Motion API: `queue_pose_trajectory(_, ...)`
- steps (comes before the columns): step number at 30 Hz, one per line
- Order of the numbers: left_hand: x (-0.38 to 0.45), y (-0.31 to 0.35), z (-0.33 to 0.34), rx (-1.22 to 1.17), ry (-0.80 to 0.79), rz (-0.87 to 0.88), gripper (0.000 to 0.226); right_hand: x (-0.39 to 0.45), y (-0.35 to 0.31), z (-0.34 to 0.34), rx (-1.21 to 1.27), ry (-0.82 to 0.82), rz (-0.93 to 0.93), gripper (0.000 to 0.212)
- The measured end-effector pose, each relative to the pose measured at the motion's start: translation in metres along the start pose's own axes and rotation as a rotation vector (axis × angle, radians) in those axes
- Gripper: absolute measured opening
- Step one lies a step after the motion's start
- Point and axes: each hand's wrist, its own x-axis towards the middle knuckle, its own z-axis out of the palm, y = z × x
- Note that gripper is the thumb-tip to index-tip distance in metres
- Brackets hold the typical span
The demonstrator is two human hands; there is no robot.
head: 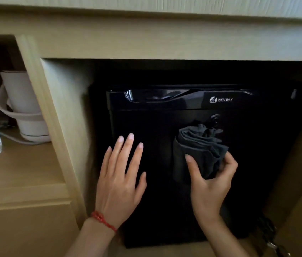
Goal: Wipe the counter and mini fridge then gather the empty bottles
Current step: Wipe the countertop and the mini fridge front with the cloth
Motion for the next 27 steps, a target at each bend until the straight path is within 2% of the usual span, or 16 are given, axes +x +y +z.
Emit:
queue_pose_trajectory(4, -0.003, -0.007, 0.009, 0.044, 0.029, 0.014, 0.054, -0.004, -0.001, 0.012, -0.034, 0.029, -0.064, 0.058)
queue_pose_trajectory(12, -0.003, -0.002, 0.013, 0.007, 0.052, 0.026, 0.052, -0.003, -0.002, 0.031, -0.218, -0.066, -0.279, 0.048)
queue_pose_trajectory(17, -0.003, 0.001, 0.011, 0.010, 0.043, 0.014, 0.053, 0.015, -0.001, 0.007, -0.236, 0.055, -0.180, 0.052)
queue_pose_trajectory(23, -0.006, 0.003, 0.008, 0.002, -0.003, 0.004, 0.054, 0.014, 0.000, -0.006, -0.076, 0.178, 0.026, 0.055)
queue_pose_trajectory(27, -0.006, 0.005, 0.004, 0.000, -0.033, 0.008, 0.055, 0.010, -0.006, -0.003, -0.034, 0.148, 0.039, 0.078)
